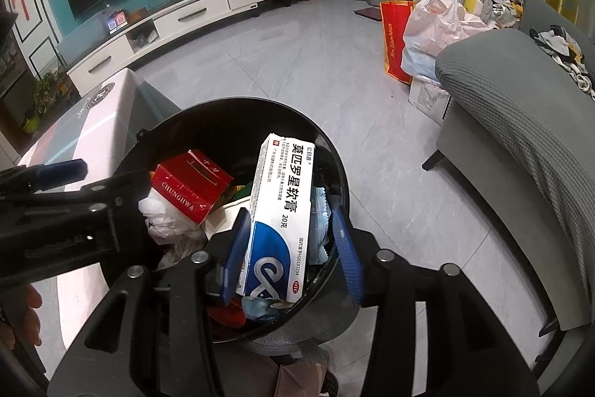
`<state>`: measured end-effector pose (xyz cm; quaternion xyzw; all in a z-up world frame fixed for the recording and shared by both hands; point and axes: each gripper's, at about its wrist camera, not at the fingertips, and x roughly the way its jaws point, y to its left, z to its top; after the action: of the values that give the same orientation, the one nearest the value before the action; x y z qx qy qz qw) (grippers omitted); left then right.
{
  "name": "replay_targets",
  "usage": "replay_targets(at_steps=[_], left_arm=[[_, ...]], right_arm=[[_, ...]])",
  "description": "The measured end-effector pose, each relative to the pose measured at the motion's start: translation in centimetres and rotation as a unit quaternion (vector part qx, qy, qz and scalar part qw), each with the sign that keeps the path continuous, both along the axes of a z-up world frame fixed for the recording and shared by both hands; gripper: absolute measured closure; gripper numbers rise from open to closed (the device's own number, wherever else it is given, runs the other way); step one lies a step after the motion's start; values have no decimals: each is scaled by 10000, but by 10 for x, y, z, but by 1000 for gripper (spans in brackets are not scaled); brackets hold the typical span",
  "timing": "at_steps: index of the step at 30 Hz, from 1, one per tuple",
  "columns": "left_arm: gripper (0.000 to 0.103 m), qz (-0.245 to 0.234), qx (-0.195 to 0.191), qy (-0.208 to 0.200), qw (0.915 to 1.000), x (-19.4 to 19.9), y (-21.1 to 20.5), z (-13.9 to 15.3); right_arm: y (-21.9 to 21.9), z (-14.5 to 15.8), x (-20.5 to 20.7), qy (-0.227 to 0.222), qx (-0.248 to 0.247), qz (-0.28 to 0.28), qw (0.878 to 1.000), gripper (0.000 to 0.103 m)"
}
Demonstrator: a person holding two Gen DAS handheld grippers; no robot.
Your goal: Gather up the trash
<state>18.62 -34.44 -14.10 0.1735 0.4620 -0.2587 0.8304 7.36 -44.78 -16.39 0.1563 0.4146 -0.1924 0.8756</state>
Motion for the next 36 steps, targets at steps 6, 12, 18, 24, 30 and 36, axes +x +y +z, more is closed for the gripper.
replay_targets(at_steps=[6,12,18,24,30,36], left_arm=[[3,189,-35,-171,9997,-8,21,11],[3,133,-327,-350,9988,-36,54,46],[3,148,-660,-406,9969,-71,87,87],[3,215,-643,-298,9973,-99,107,106],[3,85,-734,-403,9964,-125,121,134],[3,427,-398,-860,9946,-129,125,159]], right_arm=[[2,5,-9,27,-11,-14,10000,34],[11,22,-36,-56,89,-181,9998,13],[27,54,-59,-103,50,-231,9997,3],[43,88,-82,-62,-68,-277,9996,3],[57,126,-97,-2,-351,-393,9986,3],[73,157,-105,-101,-462,-128,9988,3]])
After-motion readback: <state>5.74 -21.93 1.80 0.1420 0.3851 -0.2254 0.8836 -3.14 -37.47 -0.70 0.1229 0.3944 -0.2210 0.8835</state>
